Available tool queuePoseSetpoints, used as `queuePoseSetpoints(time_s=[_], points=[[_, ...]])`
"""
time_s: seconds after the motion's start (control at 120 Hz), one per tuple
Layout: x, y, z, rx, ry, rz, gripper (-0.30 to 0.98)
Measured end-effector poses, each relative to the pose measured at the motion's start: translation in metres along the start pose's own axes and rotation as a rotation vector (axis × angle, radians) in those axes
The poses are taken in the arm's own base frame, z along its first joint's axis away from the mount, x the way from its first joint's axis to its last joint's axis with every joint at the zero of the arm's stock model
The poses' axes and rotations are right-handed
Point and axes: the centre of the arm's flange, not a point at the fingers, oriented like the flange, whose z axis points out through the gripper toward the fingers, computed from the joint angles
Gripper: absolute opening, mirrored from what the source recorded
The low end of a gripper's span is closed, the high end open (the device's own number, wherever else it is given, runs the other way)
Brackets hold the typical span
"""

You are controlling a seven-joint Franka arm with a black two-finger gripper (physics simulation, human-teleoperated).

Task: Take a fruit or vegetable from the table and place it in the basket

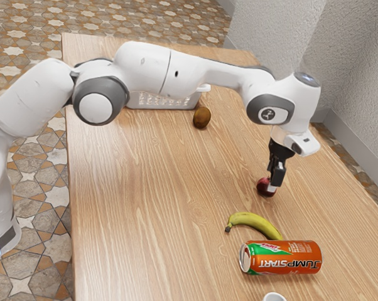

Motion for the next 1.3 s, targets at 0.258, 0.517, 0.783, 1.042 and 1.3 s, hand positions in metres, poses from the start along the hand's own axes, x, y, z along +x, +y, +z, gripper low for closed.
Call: queuePoseSetpoints(time_s=[0.258, 0.517, 0.783, 1.042, 1.3], points=[[0.000, -0.013, 0.008, 0.003, 0.006, 0.009, 0.69], [0.001, -0.016, 0.022, -0.001, 0.003, 0.024, 0.69], [0.004, -0.018, 0.036, -0.005, 0.006, 0.036, 0.69], [0.002, -0.019, 0.040, -0.009, -0.014, 0.042, 0.69], [0.000, -0.020, 0.045, 0.007, -0.039, 0.055, 0.35]])
